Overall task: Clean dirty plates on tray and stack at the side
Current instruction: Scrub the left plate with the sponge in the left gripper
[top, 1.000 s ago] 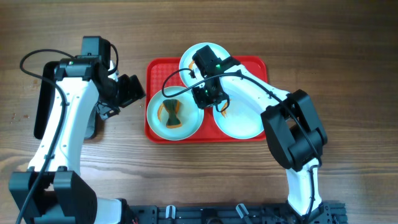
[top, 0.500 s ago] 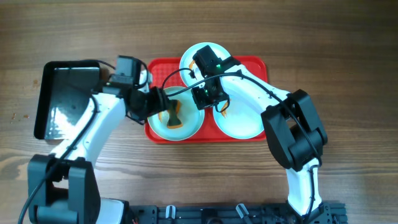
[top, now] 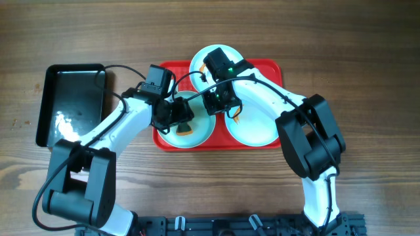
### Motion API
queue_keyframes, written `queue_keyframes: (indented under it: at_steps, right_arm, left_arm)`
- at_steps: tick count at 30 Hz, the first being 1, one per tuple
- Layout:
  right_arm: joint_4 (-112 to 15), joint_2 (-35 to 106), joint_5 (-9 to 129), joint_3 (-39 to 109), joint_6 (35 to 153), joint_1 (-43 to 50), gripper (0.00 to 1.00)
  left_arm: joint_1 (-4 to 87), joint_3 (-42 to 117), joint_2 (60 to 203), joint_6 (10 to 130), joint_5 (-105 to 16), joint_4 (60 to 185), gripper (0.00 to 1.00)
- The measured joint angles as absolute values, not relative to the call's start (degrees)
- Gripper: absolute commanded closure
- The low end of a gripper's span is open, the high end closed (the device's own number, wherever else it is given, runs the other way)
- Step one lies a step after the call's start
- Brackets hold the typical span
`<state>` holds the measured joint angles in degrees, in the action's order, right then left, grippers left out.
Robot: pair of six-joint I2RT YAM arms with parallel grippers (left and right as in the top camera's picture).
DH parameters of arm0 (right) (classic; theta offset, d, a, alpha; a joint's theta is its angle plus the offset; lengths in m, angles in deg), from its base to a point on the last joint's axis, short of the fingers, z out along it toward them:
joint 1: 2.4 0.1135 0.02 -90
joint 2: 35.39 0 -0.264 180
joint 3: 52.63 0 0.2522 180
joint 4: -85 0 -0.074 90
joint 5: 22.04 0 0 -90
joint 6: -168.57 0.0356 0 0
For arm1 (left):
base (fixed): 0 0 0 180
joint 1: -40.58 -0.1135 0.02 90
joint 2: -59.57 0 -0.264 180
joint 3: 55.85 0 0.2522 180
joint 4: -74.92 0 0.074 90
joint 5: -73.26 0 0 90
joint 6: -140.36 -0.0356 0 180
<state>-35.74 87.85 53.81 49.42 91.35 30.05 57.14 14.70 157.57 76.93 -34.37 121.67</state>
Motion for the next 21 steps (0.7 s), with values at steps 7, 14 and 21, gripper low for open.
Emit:
queue_keyframes:
  at_steps: [7,14,21]
  right_arm:
    - [-35.74,87.85,53.81,49.42,91.37,30.05,0.96]
    - [-35.76,87.85,53.81,49.42,91.37,30.05,0.95]
    - [-35.94,87.85,53.81,49.42,91.37,30.05,0.96]
  left_arm:
    - [57.14,14.68,160.14,77.63,-33.01,121.61,0.8]
    - [57.14,14.75,160.19,78.11,-33.23,121.72,0.96]
    - [57.14,15.01,160.19,78.11,-36.82,118.77,0.96]
